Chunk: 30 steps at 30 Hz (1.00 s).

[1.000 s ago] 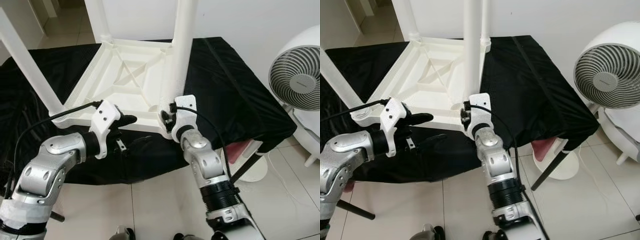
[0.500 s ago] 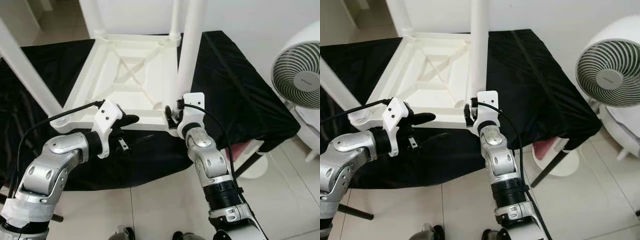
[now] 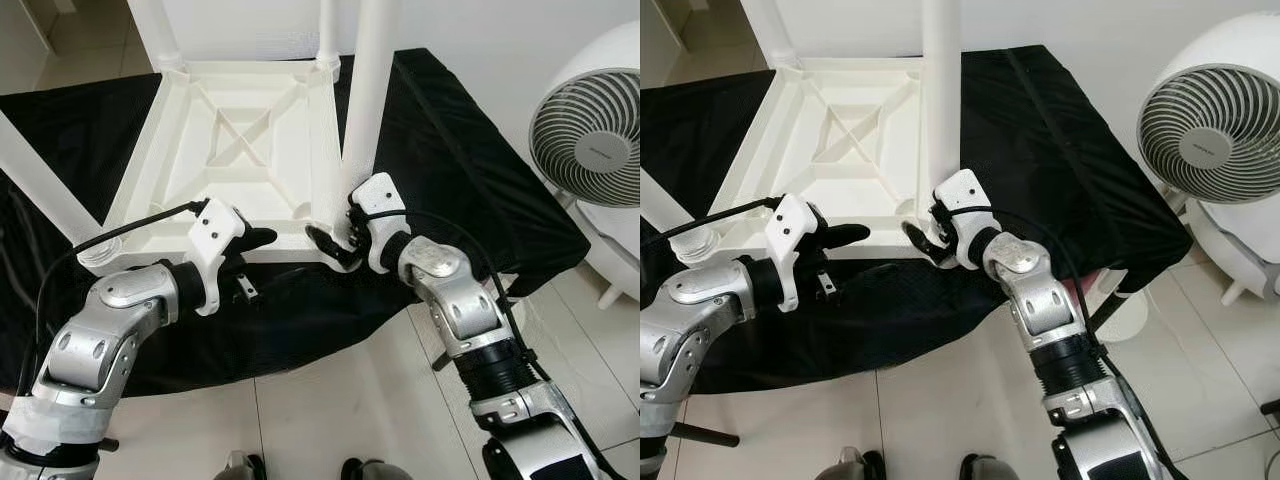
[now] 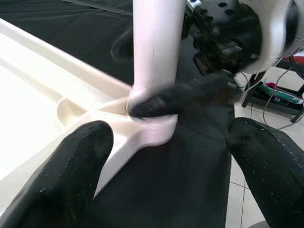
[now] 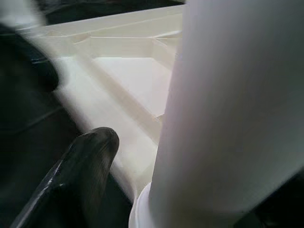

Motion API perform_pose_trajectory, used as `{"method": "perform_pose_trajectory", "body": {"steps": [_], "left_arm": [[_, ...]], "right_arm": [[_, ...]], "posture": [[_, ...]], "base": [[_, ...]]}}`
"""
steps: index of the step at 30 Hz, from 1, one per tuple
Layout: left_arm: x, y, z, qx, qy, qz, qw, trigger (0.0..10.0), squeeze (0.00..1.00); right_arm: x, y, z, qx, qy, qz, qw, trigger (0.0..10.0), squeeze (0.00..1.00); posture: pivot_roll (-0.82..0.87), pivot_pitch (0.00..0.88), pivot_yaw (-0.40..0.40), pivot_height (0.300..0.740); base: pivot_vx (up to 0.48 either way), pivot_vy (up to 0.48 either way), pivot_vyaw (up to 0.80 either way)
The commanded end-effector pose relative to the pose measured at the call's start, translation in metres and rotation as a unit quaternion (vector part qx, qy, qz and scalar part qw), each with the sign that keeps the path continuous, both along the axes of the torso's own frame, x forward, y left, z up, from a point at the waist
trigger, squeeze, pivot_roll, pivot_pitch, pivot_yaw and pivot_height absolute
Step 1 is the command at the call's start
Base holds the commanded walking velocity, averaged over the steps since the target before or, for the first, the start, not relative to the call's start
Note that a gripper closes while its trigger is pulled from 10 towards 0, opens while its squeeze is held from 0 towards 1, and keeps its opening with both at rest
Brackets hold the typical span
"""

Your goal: Building children table

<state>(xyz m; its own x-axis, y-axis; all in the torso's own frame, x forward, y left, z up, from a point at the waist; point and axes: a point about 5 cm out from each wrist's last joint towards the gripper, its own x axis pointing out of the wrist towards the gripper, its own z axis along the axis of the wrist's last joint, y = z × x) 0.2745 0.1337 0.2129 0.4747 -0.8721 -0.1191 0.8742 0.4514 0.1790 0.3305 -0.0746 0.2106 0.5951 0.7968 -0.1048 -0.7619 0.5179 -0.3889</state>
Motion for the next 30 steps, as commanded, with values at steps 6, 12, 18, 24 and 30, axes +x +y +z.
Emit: {"method": "perform_pose_trajectory", "body": {"steps": [6, 12, 18, 24, 30], "left_arm": [[0.000, 0.003, -0.001, -0.001, 0.000, 0.014, 1.000, 10.0, 0.00], [0.000, 0.004, -0.001, 0.000, 0.001, 0.015, 1.000, 10.0, 0.00], [-0.001, 0.004, -0.001, -0.001, 0.002, 0.016, 1.000, 10.0, 0.00], [-0.001, 0.005, -0.003, -0.001, 0.004, 0.020, 1.000, 10.0, 0.00], [-0.002, 0.005, -0.004, -0.002, 0.005, 0.022, 1.000, 10.0, 0.00]], "right_arm": [[-0.002, 0.009, -0.009, -0.020, 0.048, 0.080, 0.995, 10.0, 0.00], [0.006, 0.013, -0.011, -0.004, 0.069, 0.072, 0.995, 0.0, 0.00], [0.007, 0.012, -0.014, 0.014, 0.085, 0.066, 0.994, 0.0, 0.00], [0.024, 0.003, -0.018, 0.053, 0.084, -0.111, 0.989, 0.0, 0.00], [0.028, -0.004, -0.016, 0.062, 0.045, -0.216, 0.973, 0.0, 0.00]], "posture": [[-0.03, 0.128, 0.039, 0.740], [-0.03, 0.130, 0.040, 0.740], [-0.03, 0.132, 0.040, 0.740], [-0.03, 0.136, 0.036, 0.740], [-0.04, 0.138, 0.034, 0.740]], "base": [[0.000, 0.000, 0.00], [0.000, 0.000, 0.00], [0.000, 0.000, 0.00], [0.000, 0.000, 0.00], [0.000, 0.000, 0.00]]}}
